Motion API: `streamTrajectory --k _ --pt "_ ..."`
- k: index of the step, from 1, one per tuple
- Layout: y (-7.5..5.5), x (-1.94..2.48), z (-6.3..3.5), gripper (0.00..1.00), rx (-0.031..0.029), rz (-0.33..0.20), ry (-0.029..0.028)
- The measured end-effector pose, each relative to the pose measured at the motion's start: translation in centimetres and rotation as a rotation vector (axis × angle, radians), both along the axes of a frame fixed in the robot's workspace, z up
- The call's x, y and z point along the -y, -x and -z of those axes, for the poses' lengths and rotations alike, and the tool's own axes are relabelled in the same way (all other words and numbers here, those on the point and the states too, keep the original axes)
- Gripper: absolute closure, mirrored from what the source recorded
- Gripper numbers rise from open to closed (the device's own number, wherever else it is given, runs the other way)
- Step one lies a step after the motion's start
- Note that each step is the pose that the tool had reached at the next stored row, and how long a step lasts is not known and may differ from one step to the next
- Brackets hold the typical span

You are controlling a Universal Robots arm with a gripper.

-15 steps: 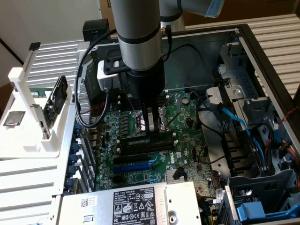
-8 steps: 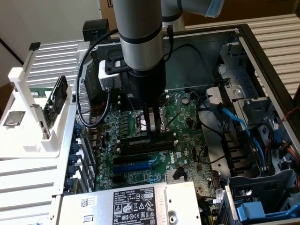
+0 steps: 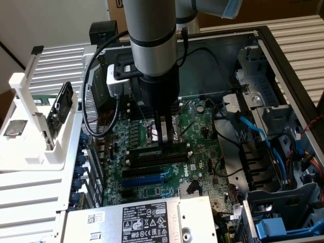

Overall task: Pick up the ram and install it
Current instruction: 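Insert the ram into the slot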

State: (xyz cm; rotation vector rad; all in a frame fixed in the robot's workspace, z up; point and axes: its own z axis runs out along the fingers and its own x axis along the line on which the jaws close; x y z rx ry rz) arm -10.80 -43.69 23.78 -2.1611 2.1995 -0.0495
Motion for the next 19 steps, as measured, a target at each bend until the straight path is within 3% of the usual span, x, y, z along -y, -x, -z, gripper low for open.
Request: streamTrajectory --k 19 --pt "-0.04 0.01 0.36 0.88 -0.0001 0.0 -0.0003"
